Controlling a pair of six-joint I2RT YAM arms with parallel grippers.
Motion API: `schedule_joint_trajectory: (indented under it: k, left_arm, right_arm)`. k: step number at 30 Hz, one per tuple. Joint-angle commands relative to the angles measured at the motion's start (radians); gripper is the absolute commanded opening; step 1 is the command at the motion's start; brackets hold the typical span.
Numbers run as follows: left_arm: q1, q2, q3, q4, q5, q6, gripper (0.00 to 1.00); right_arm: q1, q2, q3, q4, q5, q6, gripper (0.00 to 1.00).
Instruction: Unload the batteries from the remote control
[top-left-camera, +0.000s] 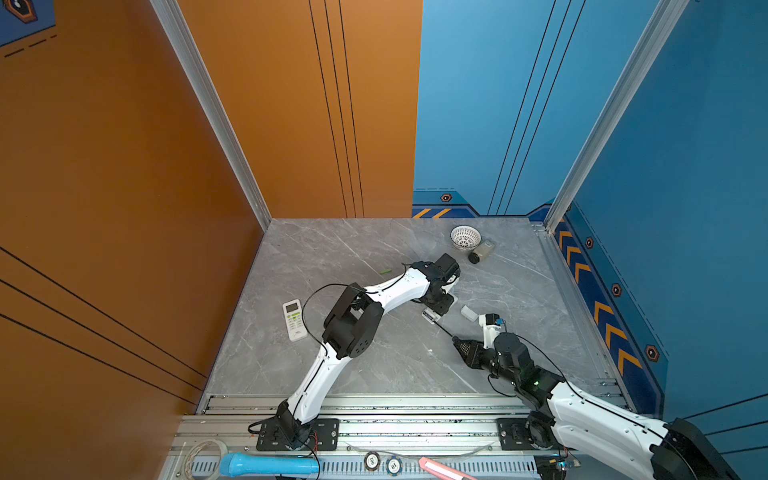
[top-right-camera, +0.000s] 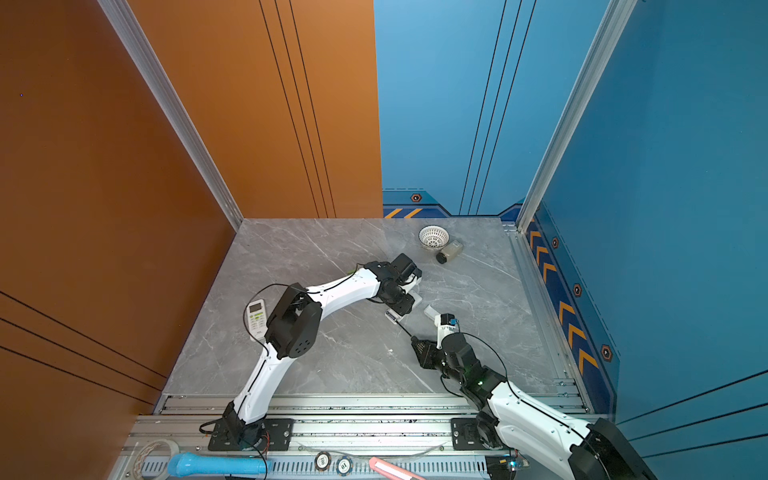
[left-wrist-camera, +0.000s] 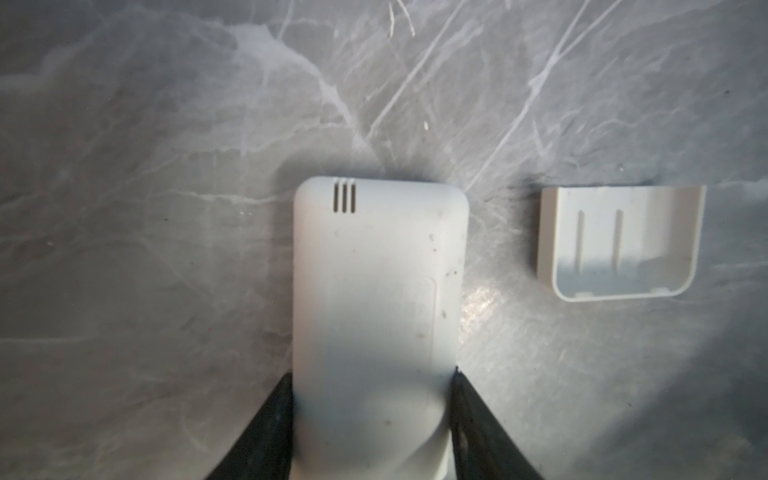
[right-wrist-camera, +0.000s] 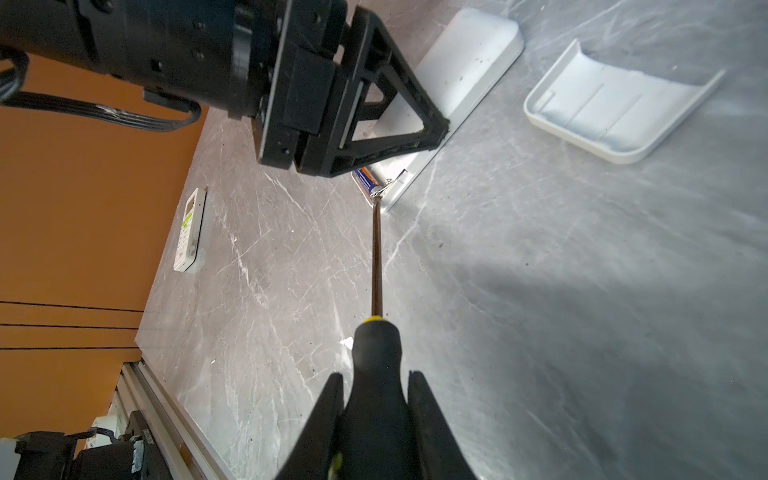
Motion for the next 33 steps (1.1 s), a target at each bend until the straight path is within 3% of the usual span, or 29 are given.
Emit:
schedule_joint_trajectory:
  k: [1, 12, 20, 33]
  left_arm:
    - [-0.042, 0.031, 0.013, -0.006, 0.212, -0.077, 0.00]
    - [-0.037, 0.037, 0.018, -0.006, 0.230, -0.072, 0.00]
    - [-0.037, 0.036, 0.010, -0.006, 0.231, -0.069, 0.00]
    - [-0.023, 0.034, 0.010, -0.002, 0.205, -0.072, 0.00]
  right_arm:
    - [0.006, -0.006, -0.002, 0.199, -0.067, 0.006, 0.00]
    - [0.006, 0.047, 0.013, 0.306, -0.117, 0.030, 0.00]
    - [-0.001, -0.011, 0.031, 0.284, -0.085, 0.025, 0.00]
    - [-0.021, -0.140, 0.044, 0.064, -0.086, 0.011, 0.00]
